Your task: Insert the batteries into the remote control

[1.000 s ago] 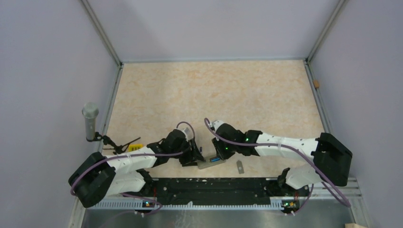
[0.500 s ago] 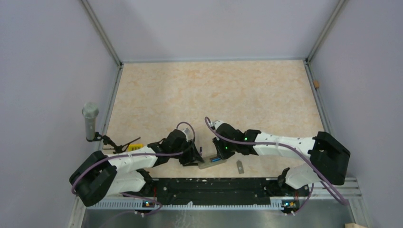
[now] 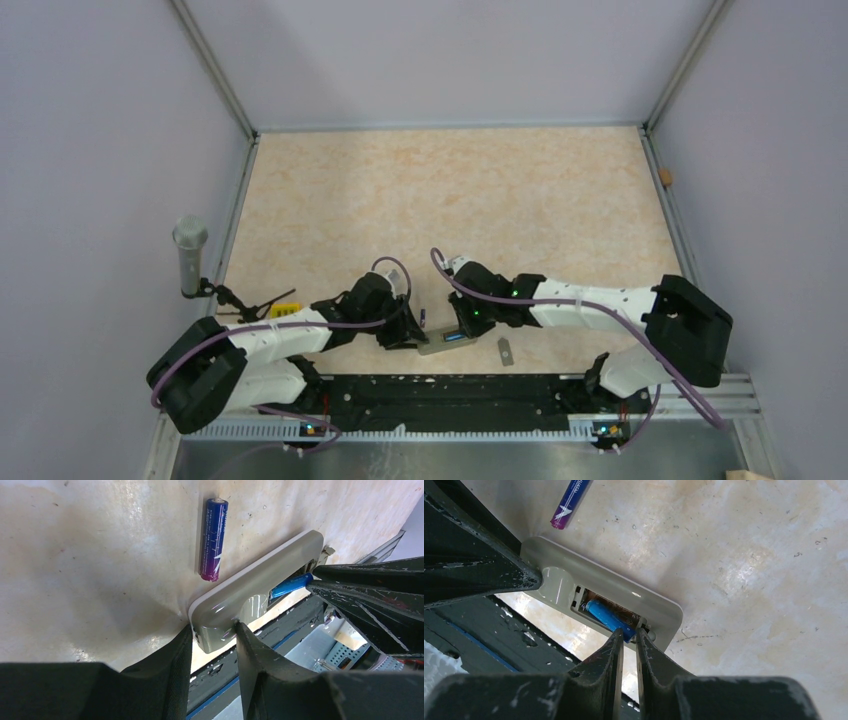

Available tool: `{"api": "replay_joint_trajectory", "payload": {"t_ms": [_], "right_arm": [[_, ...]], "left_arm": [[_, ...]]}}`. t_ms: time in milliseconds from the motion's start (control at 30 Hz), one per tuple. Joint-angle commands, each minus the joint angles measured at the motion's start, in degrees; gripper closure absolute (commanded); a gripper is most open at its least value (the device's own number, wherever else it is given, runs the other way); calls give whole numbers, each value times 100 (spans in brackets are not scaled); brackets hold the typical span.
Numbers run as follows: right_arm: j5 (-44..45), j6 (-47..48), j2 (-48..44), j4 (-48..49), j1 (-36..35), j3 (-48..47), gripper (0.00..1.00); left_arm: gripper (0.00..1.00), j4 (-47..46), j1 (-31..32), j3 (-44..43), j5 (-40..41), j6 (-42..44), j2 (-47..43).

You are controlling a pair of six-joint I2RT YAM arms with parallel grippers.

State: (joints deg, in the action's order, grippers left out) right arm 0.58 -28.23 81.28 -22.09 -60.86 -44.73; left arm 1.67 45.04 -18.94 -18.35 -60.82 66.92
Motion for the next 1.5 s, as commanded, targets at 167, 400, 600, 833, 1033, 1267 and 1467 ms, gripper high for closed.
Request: {"api": "replay_joint_trajectory", "payload": {"t_ms": [167, 400, 600, 833, 1033, 1267, 1467], "right_arm": [[61, -151, -45, -13, 50, 33, 86], [-40, -214, -94, 32, 54, 78, 87], [-186, -246, -46, 107, 49, 112, 88], [-471, -278, -8, 258, 54, 200, 95], [-610, -242, 94, 313, 55, 254, 99], [-694, -123, 301, 298, 35, 193, 99], [-300, 63, 631, -125, -180, -85, 99]], "left_arm": [[62, 96, -3, -40, 200, 140, 75], [63, 77, -2, -33, 196, 132, 86], [63, 69, 0, -31, 196, 131, 84], [63, 56, -4, -26, 213, 131, 80], [63, 32, -4, -22, 200, 136, 97], [63, 5, 1, -31, 184, 157, 127], [63, -26, -4, -57, 157, 183, 188]]}}
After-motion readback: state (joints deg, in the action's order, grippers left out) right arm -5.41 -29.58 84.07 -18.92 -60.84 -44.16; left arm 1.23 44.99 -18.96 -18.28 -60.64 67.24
